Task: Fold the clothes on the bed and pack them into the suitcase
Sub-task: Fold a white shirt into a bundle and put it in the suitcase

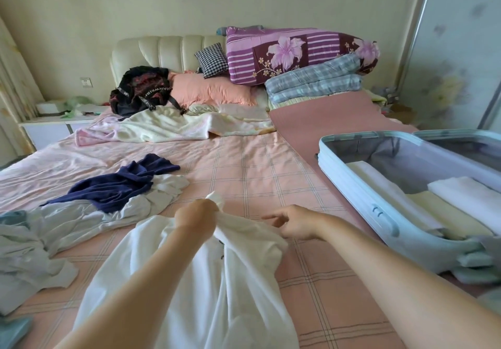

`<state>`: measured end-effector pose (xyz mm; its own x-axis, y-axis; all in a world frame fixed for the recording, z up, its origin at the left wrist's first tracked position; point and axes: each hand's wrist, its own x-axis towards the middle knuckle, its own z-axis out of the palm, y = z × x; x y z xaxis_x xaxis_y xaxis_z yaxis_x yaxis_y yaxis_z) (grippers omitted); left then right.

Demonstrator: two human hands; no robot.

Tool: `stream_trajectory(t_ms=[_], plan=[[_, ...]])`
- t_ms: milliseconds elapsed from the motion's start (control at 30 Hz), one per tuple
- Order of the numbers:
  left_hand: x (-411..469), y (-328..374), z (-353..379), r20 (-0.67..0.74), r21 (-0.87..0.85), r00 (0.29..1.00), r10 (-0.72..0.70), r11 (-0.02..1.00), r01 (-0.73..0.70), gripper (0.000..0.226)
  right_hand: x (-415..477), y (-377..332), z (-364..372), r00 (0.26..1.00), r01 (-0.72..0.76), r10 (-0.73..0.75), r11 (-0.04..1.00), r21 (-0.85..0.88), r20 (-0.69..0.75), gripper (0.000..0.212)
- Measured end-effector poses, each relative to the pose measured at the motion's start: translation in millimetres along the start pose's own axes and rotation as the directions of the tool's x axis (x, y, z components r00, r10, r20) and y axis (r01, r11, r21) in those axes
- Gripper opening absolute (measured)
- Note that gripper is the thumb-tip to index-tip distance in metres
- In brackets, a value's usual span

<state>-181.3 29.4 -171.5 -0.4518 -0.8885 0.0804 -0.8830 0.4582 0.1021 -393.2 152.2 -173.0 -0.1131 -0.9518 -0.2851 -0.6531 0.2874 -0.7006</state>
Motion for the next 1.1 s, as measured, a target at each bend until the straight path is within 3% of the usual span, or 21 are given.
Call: stream_trajectory(t_ms=[67, 133, 233, 300, 400, 500, 600, 667, 733, 767, 800, 867, 933, 1000, 1033, 1100], plan=[[-4.5, -1.5, -1.4, 0.071, 0.173, 0.997, -0.013, 0.985, 0.0, 0.034, 3.7, -7.5, 9.9, 1.0, 0.004, -0.008, 0.966, -0.259, -0.014, 0.026], [-8.4, 2.1, 0.1, 0.055, 0.113, 0.99, 0.131, 0.984, -0.137, 0.041, 10.2, -13.1, 16.5, 0.982, 0.042, -0.109, 0.922, -0.385, -0.156, 0.015], [-20.5, 16.2, -7.6, -0.015, -0.11, 0.96, 0.28, 0.954, -0.28, 0.034, 11.2, -16.6, 9.0, 0.931, 0.188, -0.188, 0.982, -0.031, -0.313, 0.043], [-23.1, 27.9, -19.4, -0.09, -0.182, 0.963, 0.254, 0.946, -0.267, 0.016, 2.2, -21.3, -6.0, 0.908, 0.204, -0.197, 0.979, -0.021, -0.37, 0.054], [-21.6, 45.3, -43.4, -0.149, -0.343, 0.973, 0.176, 0.914, -0.218, 0.024, -20.4, -23.4, -33.8, 0.92, 0.066, -0.139, 0.977, -0.204, -0.365, 0.054], [-19.4, 71.0, -57.1, -0.194, -0.45, 0.967, 0.163, 0.861, -0.236, 0.036, -49.2, -23.4, -62.7, 0.957, -0.135, 0.067, 0.964, -0.228, -0.283, 0.056], [-16.1, 105.6, -46.7, -0.252, -0.462, 0.93, 0.269, 0.811, -0.36, 0.041, -69.8, -17.4, -82.2, 0.881, -0.431, 0.251, 0.775, -0.461, -0.402, 0.053], [-16.2, 123.1, -30.0, -0.155, -0.463, 0.909, 0.386, 0.784, -0.412, 0.055, -78.2, -4.8, -87.3, 0.804, -0.58, 0.285, 0.57, -0.582, -0.522, 0.041], [-21.2, 132.8, -12.5, -0.004, -0.383, 0.901, 0.434, 0.832, -0.402, 0.068, -80.9, 13.7, -85.7, 0.793, -0.602, 0.218, 0.421, -0.678, -0.569, 0.04], [-25.1, 134.7, -4.5, 0.033, -0.314, 0.904, 0.427, 0.863, -0.396, 0.068, -79.1, 24.4, -82.4, 0.823, -0.555, 0.139, 0.399, -0.73, -0.55, 0.042], [-29.6, 135.2, 2.6, 0.053, -0.249, 0.912, 0.408, 0.889, -0.383, 0.066, -75.2, 34.1, -76.4, 0.867, -0.469, 0.051, 0.418, -0.778, -0.495, 0.045], [-37.1, 131.8, 13.7, 0.165, -0.201, 0.921, 0.352, 0.926, -0.318, 0.065, -68.4, 43.0, -57.1, 0.935, -0.225, -0.1, 0.569, -0.791, -0.339, 0.05], [-41.0, 124.4, 21.8, 0.396, -0.216, 0.857, 0.329, 0.941, -0.261, 0.069, -63.9, 40.1, -33.6, 0.96, -0.032, -0.167, 0.731, -0.682, -0.224, 0.056], [-43.2, 115.2, 24.7, 0.507, -0.254, 0.793, 0.339, 0.937, -0.239, 0.063, -58.8, 34.7, -15.2, 0.99, -0.01, -0.075, 0.811, -0.585, -0.12, 0.064], [-43.2, 109.5, 24.7, 0.475, -0.319, 0.806, 0.354, 0.923, -0.218, 0.051, -56.8, 31.6, -8.8, 0.996, -0.057, 0.007, 0.812, -0.581, -0.089, 0.063], [-41.6, 95.6, 19.9, 0.338, -0.481, 0.881, 0.332, 0.865, -0.141, 0.023, -52.8, 19.9, -3.0, 0.988, -0.155, 0.096, 0.708, -0.689, -0.124, 0.044]])
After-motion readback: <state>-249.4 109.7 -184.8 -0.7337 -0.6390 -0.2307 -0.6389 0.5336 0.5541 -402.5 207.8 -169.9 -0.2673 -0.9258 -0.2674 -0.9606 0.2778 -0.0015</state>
